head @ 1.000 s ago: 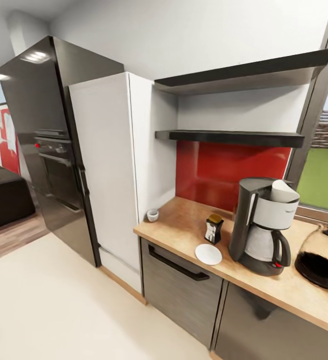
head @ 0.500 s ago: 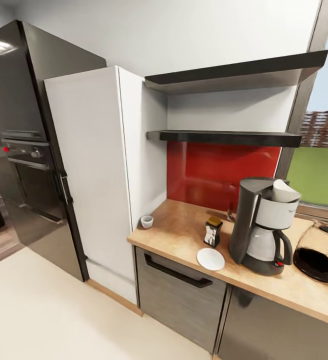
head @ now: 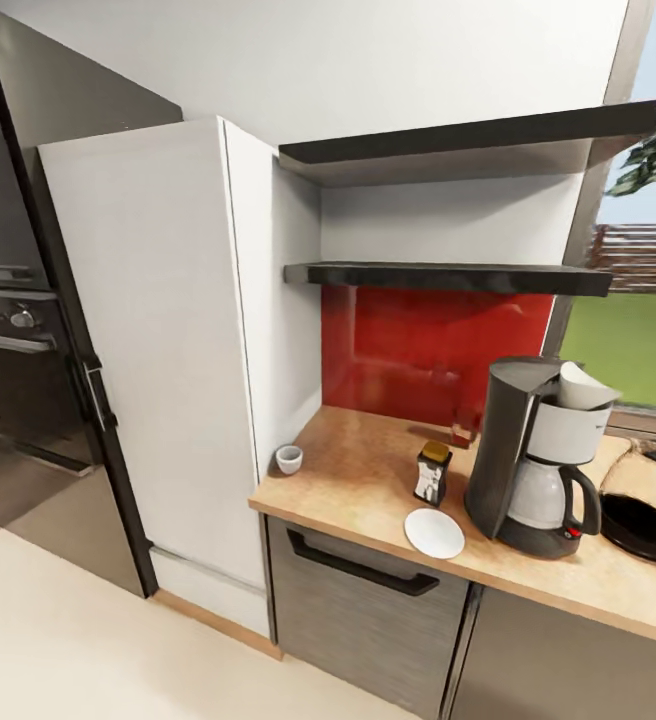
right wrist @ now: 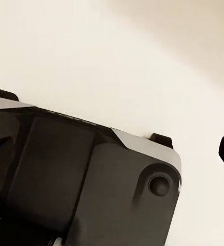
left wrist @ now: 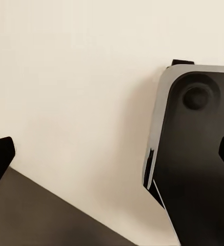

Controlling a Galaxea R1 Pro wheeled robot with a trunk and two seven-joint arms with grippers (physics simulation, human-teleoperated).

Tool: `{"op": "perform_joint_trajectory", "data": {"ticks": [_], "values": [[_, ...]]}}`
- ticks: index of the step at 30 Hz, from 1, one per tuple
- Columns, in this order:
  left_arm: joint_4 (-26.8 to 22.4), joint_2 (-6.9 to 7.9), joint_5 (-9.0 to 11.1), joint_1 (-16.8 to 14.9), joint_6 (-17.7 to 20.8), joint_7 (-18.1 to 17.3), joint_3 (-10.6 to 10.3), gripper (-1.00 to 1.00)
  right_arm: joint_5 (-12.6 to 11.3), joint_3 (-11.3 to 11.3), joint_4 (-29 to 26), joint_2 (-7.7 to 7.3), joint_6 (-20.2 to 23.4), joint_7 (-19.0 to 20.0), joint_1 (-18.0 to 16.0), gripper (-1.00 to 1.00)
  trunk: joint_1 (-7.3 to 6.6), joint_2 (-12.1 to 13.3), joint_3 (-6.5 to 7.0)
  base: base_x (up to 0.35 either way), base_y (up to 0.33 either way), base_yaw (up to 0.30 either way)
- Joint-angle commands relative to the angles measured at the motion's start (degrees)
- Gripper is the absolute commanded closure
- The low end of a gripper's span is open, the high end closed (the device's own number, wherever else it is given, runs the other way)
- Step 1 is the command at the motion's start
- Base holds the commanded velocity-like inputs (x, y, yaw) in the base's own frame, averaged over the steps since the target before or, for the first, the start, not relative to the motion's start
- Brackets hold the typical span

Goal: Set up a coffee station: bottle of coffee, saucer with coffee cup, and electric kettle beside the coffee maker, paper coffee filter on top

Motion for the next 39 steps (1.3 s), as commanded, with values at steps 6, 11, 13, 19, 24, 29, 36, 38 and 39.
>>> {"op": "perform_joint_trajectory", "data": {"ticks": [6,11,13,19,24,29,36,38,39], "values": [[0.04,-0.42,0.46,-0.01,-0.10,0.16,-0.63,-1.00,-0.56,0.43,0.10,0.03,-0.05,0.20,-0.04,-1.00,0.03,-0.04,-0.01,0.028,0.330,-0.014],[0.04,-0.54,0.44,-0.01,-0.09,0.17,-0.67,-1.00,-0.59,0.43,0.07,0.05,-0.13,0.20,-0.04,-1.00,0.03,-0.04,-0.01,0.002,0.335,-0.001],[0.04,-0.52,0.44,-0.01,-0.09,0.17,-0.68,-1.00,-0.59,0.43,0.07,0.04,-0.15,0.16,-0.04,-1.00,0.03,-0.04,-0.01,0.000,0.305,0.000],[0.04,-0.49,0.44,-0.01,-0.09,0.17,-0.71,-1.00,-0.75,0.31,-0.02,0.11,-0.07,0.03,-0.04,-1.00,0.03,-0.04,-0.01,0.000,0.142,0.000],[0.08,-0.32,0.44,-0.01,-0.09,0.17,-0.85,-1.00,-0.77,0.25,-0.02,0.03,0.04,0.03,-0.04,-1.00,0.03,-0.04,0.13,0.000,0.000,-0.232],[0.10,-0.32,0.44,-0.01,-0.09,0.17,-0.87,-1.00,-0.77,0.25,-0.02,0.03,0.04,0.06,-0.04,-1.00,0.03,-0.04,0.29,0.000,0.000,-0.278],[0.12,-0.26,0.44,-0.01,-0.09,0.17,-0.93,-1.00,-0.74,0.28,-0.02,0.14,0.04,0.07,-0.04,-1.00,0.03,-0.04,0.53,0.000,0.009,-0.282],[0.13,-0.20,0.44,-0.01,-0.09,0.17,-0.94,-1.00,-0.71,0.31,-0.02,0.17,0.06,0.09,-0.04,-1.00,0.03,-0.04,0.59,0.010,0.116,-0.283],[0.13,-0.15,0.44,-0.01,-0.09,0.17,-0.94,-1.00,-0.70,0.32,-0.02,0.18,0.09,0.10,-0.04,-1.00,0.03,-0.04,0.63,0.040,0.189,-0.283]]}}
